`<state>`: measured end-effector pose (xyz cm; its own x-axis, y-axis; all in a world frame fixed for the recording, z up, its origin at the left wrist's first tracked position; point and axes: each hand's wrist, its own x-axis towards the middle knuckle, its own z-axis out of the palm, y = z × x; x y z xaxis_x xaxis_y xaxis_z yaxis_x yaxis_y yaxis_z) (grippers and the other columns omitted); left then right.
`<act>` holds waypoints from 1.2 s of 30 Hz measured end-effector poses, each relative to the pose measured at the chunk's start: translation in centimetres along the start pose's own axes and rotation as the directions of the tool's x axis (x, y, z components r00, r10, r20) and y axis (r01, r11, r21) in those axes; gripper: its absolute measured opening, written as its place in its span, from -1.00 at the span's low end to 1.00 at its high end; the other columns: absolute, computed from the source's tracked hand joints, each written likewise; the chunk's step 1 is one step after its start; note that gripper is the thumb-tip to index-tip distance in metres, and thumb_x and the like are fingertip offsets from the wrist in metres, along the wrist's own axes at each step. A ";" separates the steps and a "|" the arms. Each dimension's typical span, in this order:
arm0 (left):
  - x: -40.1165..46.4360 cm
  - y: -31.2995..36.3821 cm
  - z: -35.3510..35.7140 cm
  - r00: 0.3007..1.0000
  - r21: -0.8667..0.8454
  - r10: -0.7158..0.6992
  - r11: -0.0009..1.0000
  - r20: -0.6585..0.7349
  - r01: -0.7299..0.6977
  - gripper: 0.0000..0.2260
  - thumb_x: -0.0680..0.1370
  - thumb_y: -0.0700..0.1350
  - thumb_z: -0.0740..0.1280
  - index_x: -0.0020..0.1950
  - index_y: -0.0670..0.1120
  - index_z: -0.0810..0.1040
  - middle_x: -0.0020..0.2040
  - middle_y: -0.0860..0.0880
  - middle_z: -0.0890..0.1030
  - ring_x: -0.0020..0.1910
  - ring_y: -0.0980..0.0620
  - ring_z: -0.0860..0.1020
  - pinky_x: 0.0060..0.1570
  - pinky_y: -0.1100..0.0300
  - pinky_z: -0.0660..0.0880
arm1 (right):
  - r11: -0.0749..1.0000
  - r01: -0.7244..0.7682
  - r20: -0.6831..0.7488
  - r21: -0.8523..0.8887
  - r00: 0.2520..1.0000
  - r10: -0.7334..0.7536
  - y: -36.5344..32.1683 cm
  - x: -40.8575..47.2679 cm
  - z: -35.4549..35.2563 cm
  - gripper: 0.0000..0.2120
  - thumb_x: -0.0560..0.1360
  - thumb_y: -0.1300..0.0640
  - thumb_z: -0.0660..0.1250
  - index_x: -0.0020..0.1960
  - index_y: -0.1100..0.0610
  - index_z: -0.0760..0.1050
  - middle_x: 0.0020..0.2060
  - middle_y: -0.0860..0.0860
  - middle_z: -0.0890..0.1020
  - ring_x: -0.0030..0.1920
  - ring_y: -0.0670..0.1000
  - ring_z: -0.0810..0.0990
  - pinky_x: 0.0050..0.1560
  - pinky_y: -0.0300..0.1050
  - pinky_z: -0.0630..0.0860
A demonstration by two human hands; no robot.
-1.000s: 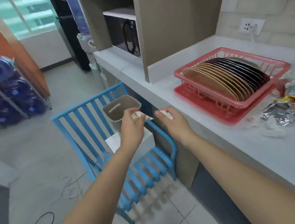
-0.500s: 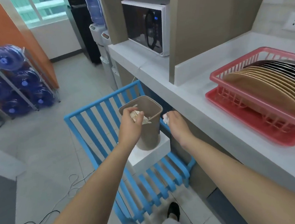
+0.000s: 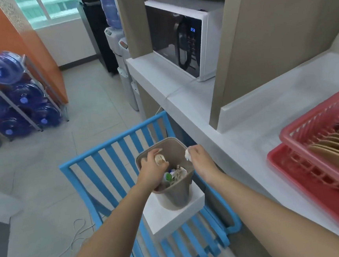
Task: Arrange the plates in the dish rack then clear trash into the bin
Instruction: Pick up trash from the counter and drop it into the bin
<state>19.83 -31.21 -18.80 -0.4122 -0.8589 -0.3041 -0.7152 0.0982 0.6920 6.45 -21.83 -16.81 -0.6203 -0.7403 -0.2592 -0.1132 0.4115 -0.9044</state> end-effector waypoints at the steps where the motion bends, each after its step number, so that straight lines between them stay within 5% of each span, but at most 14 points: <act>1: 0.8 -0.2 0.2 0.999 0.008 -0.032 0.999 0.030 0.032 -0.43 0.56 0.06 0.33 0.53 0.09 0.20 0.46 -0.16 0.27 0.30 -0.17 0.46 0.29 -0.06 0.41 | 0.998 -0.010 0.034 -0.062 0.999 0.012 -0.1 1.1 0.3 -0.82 0.59 0.10 0.09 -0.10 0.11 0.42 -0.23 -0.02 0.48 -0.21 0.02 0.45 -0.35 -0.18 0.27; 4: 3.4 -0.8 0.3 0.998 0.003 -0.056 0.998 0.026 0.055 -0.40 0.52 0.15 0.31 0.52 0.05 0.24 0.41 -0.13 0.43 0.27 -0.12 0.50 0.28 -0.09 0.46 | 0.977 -0.003 0.075 -0.211 0.997 0.019 -0.5 4.1 1.4 -0.80 0.61 0.03 0.11 0.04 0.06 0.49 0.02 0.07 0.54 -0.11 0.03 0.49 -0.32 -0.20 0.30; 10: 4.6 -0.3 -0.8 0.992 0.032 -0.007 0.999 -0.128 0.012 -0.77 0.64 0.04 0.20 0.22 -0.01 0.51 0.08 0.07 0.58 -0.05 0.11 0.50 -0.05 0.13 0.48 | 0.875 0.045 0.148 -0.482 0.988 0.031 0.4 7.1 4.0 -0.70 0.60 -0.01 0.04 0.13 0.05 0.50 0.11 0.11 0.43 0.17 0.18 0.45 0.13 -0.01 0.42; 15: 4.4 -1.3 -1.0 0.990 0.110 -0.024 0.993 -0.140 0.039 -0.74 0.66 0.11 0.12 0.17 0.02 0.51 0.02 0.06 0.58 -0.09 0.07 0.52 -0.10 0.11 0.47 | 0.877 0.012 0.344 -0.480 0.922 0.175 2.1 6.6 5.5 -0.49 0.60 -0.21 0.03 0.49 -0.04 0.26 0.43 0.10 0.31 0.41 0.17 0.31 0.41 0.11 0.25; 21: 2.9 -1.2 -1.7 0.997 0.156 0.008 0.988 -0.070 0.003 -0.75 0.66 0.10 0.14 0.20 0.03 0.50 0.05 0.06 0.59 -0.05 0.06 0.52 -0.10 0.13 0.45 | 0.970 0.058 0.215 -0.235 0.977 -0.006 1.5 3.9 2.4 -0.68 0.63 0.02 0.18 0.34 0.06 0.45 0.23 -0.05 0.49 0.23 -0.04 0.47 0.19 -0.22 0.32; 27: -0.7 1.1 -1.2 0.985 0.180 0.158 0.969 0.076 -0.169 -0.82 0.65 0.00 0.21 0.19 0.06 0.53 0.08 0.13 0.58 -0.09 0.16 0.54 -0.17 0.26 0.44 | 0.984 0.032 0.066 -0.175 0.998 -0.021 1.6 -1.5 -1.3 -0.82 0.59 0.08 0.21 0.10 -0.02 0.57 0.03 -0.09 0.60 0.04 -0.05 0.55 0.03 -0.16 0.44; 31: -4.1 3.1 0.2 0.940 0.157 0.293 0.934 0.172 -0.320 -0.81 0.63 0.01 0.25 0.21 0.06 0.55 0.14 0.10 0.62 0.07 0.10 0.54 0.08 0.15 0.45 | 0.994 -0.032 -0.042 -0.102 0.999 0.028 2.6 -6.7 -3.8 -0.83 0.57 0.05 0.24 0.05 -0.05 0.61 -0.03 -0.10 0.65 0.00 -0.02 0.60 0.13 0.01 0.55; 36: -10.1 6.1 2.7 0.846 0.055 0.454 0.872 0.280 -0.486 -0.83 0.62 0.00 0.26 0.18 0.09 0.57 0.09 0.15 0.61 0.08 0.14 0.55 0.16 0.13 0.47 | 0.999 -0.017 -0.182 -0.038 0.983 0.010 4.6 -14.4 -7.5 -0.81 0.60 0.10 0.22 0.09 0.00 0.60 0.04 -0.10 0.62 0.05 -0.06 0.56 0.01 -0.22 0.45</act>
<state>18.13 -20.53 -13.29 -0.8315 -0.5409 -0.1268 -0.4544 0.5308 0.7153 9.02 -5.34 -14.69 -0.7526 -0.6267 -0.2022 -0.1321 0.4444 -0.8860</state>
